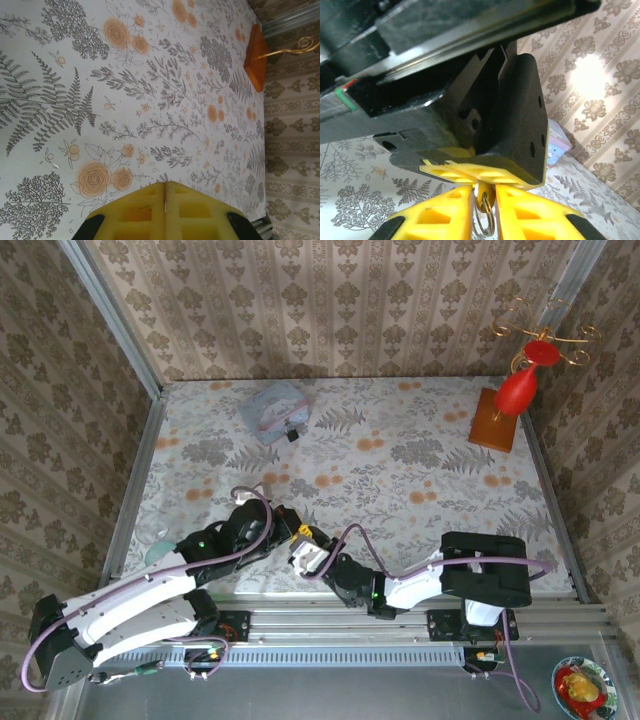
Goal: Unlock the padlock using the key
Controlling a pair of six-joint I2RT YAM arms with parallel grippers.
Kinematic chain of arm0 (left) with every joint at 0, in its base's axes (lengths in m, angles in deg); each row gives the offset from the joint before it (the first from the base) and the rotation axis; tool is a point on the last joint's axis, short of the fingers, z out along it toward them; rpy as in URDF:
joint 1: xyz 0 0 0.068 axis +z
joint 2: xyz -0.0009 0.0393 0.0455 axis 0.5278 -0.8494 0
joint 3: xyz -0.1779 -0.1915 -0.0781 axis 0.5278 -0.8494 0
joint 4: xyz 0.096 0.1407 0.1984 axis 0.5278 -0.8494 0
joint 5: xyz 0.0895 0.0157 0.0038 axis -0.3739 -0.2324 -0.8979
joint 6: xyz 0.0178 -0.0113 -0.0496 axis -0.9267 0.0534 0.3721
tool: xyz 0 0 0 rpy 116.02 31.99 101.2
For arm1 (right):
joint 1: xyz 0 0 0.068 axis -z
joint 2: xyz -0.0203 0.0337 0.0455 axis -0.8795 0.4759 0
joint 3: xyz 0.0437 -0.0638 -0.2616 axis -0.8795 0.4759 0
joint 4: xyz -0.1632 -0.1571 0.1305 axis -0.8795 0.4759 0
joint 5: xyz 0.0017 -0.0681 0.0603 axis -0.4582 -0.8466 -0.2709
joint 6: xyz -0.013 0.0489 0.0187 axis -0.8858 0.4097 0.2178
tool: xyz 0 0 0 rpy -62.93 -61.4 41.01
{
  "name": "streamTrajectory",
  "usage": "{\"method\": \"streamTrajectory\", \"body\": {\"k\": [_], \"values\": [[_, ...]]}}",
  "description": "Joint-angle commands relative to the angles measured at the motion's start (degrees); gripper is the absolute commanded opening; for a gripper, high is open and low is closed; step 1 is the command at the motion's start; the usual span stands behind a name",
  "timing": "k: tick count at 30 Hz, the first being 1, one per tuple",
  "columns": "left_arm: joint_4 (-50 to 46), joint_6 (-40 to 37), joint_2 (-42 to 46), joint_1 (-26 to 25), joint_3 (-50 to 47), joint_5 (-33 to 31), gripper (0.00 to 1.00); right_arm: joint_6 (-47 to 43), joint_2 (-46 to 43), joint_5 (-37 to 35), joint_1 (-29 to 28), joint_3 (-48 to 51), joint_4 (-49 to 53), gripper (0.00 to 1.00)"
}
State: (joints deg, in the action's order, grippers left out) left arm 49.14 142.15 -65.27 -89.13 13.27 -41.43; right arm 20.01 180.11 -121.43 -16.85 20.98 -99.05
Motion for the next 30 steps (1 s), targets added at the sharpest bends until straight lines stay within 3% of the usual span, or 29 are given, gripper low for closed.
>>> {"method": "streamTrajectory", "body": {"k": [1, 9, 12, 14, 17, 22, 26, 30], "values": [[0.47, 2.08, 0.22, -1.40, 2.32, 0.51, 0.00, -2.44, 1.22, -2.25, -0.40, -3.03, -3.81, 0.17], [0.54, 1.47, 1.45, -1.75, 2.01, -0.64, 0.04, -0.94, 0.66, -4.50, -0.32, -3.05, -4.40, 0.01], [-0.57, -2.60, 2.57, -1.34, 2.43, -3.86, 0.18, 3.50, -0.51, -5.28, -0.16, -1.80, -3.45, 0.00], [-1.57, -5.90, 4.70, 0.96, 1.13, -6.11, 0.34, 10.54, -2.71, -3.71, -0.12, -2.91, 4.21, 0.00], [6.69, -10.61, 9.07, 7.21, -3.33, -0.30, 0.47, 24.16, -5.36, -0.92, 0.05, -5.81, 17.55, 0.00], [8.57, -18.71, 13.31, 12.39, -3.63, 3.86, 0.66, 41.50, -10.17, 5.42, 2.57, 0.87, 13.88, 0.00], [12.99, -21.12, 12.28, 13.20, -5.04, 9.50, 0.70, 47.53, -13.13, 9.72, 3.16, 5.25, 8.99, 0.00], [23.07, -18.49, 7.83, 12.79, -7.66, 15.29, 0.70, 50.57, -12.56, 12.43, 3.81, 7.90, 0.35, 0.00]]}}
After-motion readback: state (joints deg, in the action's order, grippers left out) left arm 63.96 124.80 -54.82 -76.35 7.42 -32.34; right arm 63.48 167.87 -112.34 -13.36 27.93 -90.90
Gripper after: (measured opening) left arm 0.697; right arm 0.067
